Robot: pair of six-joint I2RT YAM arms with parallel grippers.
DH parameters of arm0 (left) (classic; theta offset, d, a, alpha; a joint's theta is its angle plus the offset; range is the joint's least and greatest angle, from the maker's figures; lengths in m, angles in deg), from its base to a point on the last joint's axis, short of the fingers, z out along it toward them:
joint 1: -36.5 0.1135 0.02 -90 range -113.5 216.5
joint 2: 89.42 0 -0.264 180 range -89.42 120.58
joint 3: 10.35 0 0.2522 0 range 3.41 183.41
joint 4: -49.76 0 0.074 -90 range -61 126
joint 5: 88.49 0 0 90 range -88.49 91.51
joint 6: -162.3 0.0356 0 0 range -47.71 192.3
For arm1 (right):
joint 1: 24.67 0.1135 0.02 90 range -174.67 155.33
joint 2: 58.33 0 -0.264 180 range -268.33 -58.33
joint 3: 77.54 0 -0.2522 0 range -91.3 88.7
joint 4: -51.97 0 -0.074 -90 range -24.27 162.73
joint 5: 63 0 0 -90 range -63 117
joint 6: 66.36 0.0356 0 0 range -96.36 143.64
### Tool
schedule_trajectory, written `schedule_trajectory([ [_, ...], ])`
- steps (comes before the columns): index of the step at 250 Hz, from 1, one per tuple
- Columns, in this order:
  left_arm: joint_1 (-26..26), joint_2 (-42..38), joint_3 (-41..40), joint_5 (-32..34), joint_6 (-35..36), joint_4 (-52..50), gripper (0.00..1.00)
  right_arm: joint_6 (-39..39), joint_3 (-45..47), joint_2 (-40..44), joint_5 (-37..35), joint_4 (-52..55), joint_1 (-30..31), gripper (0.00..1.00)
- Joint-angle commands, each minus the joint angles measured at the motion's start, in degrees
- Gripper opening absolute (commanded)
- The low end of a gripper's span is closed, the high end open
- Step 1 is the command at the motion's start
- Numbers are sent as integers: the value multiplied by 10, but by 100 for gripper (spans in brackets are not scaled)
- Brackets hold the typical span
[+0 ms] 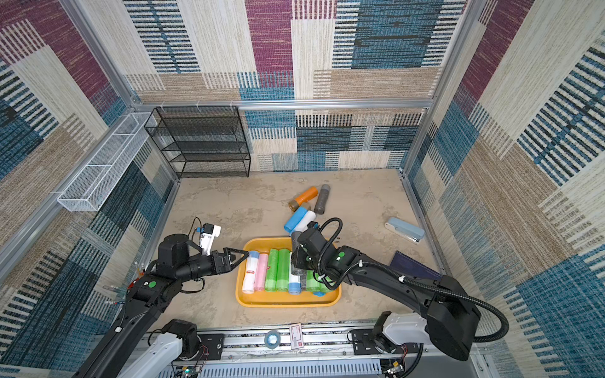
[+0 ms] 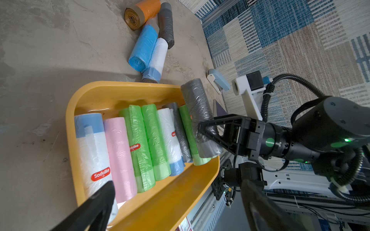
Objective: Put the roll of trash bags into the storage box
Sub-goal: Place the roll of trash bags in the storage box.
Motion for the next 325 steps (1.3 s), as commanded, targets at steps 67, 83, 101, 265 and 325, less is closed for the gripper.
schedule_trajectory([
  [67, 0, 14, -5, -39, -1, 28, 98, 43, -24, -39, -80, 49, 53, 37],
  [83, 0, 14, -6, -39, -2, 29, 98, 45, -19, -39, -82, 49, 56, 37],
  [101, 1, 17, -6, -41, -2, 30, 99, 48, -14, -41, -88, 53, 58, 37],
  [265, 0, 25, -7, -48, -5, 35, 99, 38, -11, -64, -101, 61, 61, 37],
  [325, 0, 25, -7, -46, -4, 34, 98, 33, -13, -79, -100, 62, 62, 38],
])
